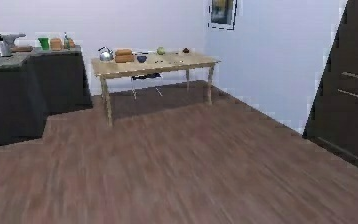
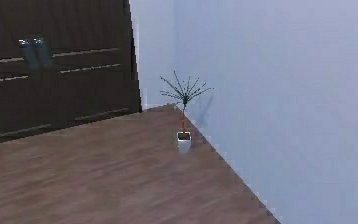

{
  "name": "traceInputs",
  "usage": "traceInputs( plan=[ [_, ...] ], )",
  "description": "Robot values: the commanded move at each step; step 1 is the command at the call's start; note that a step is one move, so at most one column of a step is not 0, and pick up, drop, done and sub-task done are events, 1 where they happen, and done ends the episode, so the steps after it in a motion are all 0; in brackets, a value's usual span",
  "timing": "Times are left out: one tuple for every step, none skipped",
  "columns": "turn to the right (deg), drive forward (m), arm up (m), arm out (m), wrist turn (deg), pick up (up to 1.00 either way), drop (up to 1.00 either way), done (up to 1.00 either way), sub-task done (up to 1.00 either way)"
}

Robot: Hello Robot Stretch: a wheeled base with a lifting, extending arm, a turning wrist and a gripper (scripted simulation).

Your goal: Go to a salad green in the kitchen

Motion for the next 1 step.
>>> traceInputs(
  plan=[
    [0.0,0.10,0.00,0.00,0.0,0.00,0.00,0.00,0.00]
  ],
)
